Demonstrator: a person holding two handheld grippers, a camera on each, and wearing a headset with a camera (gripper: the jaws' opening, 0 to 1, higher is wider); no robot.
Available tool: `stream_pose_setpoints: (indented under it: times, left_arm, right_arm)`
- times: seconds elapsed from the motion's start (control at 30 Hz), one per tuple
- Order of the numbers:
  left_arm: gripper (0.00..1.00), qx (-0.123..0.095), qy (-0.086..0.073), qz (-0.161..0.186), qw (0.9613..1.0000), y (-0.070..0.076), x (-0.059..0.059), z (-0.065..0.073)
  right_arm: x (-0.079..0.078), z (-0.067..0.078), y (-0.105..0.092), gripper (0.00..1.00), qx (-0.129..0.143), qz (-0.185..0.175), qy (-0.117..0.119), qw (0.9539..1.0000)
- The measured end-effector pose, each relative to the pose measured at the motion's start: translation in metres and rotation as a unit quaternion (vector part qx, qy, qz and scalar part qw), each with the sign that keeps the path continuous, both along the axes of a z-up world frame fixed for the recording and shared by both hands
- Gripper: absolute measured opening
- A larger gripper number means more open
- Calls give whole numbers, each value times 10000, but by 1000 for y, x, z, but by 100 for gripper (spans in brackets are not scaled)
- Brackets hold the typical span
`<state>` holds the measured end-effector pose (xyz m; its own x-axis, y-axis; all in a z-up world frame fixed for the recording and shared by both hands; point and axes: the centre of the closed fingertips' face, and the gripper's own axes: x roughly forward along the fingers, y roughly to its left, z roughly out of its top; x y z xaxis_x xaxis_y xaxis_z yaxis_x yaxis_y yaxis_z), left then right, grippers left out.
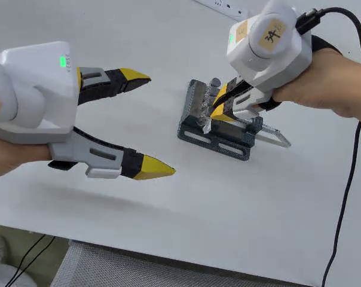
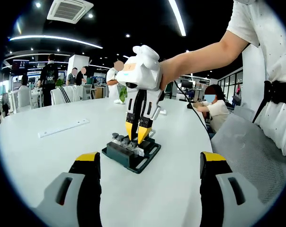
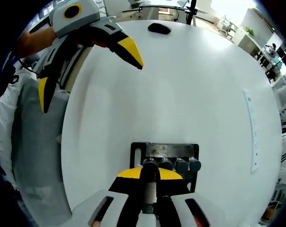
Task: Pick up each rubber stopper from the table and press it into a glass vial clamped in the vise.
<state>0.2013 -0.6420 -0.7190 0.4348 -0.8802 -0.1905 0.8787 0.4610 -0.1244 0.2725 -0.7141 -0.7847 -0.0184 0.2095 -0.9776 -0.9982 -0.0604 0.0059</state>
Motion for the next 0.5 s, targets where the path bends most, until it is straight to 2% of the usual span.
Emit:
stream_pose_setpoints:
  times: [0.5]
  left_arm:
    - [86,-31,3,-14,10000,-2,2,1]
  right_arm:
    - [1,-2,2,5,-322,-63,1,9995]
